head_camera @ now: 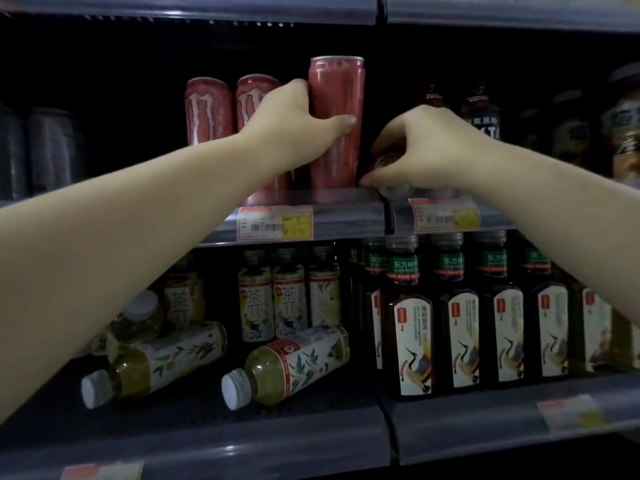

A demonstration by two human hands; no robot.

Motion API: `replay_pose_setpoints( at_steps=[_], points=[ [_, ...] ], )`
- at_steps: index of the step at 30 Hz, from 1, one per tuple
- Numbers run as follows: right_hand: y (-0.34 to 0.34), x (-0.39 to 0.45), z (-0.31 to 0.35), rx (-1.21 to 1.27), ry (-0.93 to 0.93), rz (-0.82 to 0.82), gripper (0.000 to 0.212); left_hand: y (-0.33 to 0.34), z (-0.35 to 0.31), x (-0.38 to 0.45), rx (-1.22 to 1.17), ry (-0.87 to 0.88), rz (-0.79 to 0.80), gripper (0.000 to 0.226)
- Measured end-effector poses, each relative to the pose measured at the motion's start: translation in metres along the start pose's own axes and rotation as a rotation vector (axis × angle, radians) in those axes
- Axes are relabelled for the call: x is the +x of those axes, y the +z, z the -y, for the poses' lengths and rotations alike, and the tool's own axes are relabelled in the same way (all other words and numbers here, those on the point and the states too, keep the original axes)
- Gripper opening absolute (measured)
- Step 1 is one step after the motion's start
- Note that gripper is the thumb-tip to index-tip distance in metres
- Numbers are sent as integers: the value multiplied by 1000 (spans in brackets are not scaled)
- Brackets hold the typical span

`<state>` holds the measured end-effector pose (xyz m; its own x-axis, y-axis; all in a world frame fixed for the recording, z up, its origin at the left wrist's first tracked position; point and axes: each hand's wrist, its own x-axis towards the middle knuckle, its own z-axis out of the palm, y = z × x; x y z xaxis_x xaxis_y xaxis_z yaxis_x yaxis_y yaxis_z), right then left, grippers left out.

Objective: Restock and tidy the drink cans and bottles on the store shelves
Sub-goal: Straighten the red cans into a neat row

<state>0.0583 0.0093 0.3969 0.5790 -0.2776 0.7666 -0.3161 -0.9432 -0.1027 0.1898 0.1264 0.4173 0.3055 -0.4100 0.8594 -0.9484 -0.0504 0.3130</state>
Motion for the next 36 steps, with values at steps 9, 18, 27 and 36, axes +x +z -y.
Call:
replay_pose_setpoints(
  at_steps=[9, 18, 27, 36],
  points=[
    [-4, -1, 7, -101, 19, -23, 40, -4, 7, -2, 9, -17, -21, 42],
    [-9, -5, -1, 346, 16, -443, 58, 0, 10, -8, -58, 25, -65, 56],
    [-8, 18, 5, 626, 85, -638, 63, 6, 1, -9, -52, 30, -109, 61],
    [-11, 35, 6, 488, 27, -334, 42, -15, -8, 8, 250, 127, 30, 66]
  ],
)
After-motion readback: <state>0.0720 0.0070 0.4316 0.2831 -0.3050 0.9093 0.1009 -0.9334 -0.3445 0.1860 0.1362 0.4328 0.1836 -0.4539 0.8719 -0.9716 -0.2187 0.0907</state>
